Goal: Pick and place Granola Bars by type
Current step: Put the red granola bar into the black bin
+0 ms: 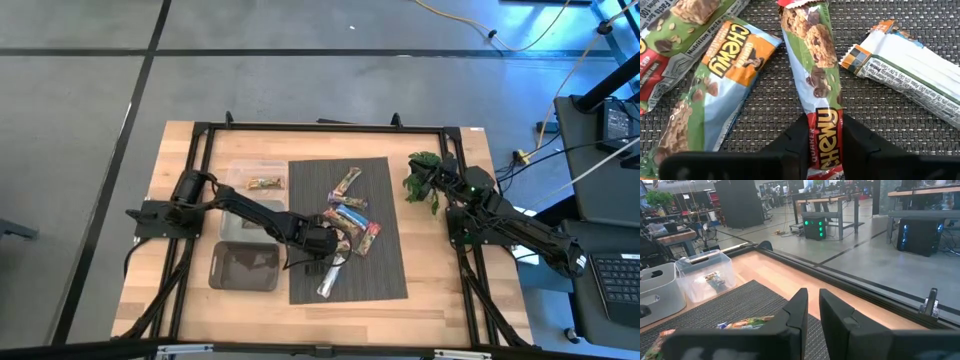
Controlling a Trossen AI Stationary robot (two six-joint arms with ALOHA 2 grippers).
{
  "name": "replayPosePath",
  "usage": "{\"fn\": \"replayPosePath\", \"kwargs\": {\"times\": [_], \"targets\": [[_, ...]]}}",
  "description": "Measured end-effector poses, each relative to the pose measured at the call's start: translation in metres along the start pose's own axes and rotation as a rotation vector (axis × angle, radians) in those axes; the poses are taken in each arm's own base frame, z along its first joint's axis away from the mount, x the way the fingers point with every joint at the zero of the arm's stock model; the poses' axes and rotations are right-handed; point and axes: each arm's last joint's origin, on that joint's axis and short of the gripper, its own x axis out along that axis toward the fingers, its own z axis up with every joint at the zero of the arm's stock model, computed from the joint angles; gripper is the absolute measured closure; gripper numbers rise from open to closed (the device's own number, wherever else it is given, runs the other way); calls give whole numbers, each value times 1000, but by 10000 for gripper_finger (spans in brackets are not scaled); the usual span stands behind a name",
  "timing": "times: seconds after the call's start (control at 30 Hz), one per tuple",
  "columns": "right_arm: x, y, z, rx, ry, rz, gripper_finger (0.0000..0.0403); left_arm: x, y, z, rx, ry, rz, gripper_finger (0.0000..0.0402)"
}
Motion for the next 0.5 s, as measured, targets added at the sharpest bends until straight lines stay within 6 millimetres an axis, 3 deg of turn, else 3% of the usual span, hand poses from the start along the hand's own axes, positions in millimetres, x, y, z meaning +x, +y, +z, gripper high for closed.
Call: {"fn": "replayPosePath", "kwargs": {"times": [0.27, 0.5], "targets": [[0, 0, 0, 0, 0, 0, 351, -1, -8, -5, 151, 30, -1, 333], [0, 0, 0, 0, 0, 0, 351, -4, -9, -6, 169, 31, -4, 335]]}}
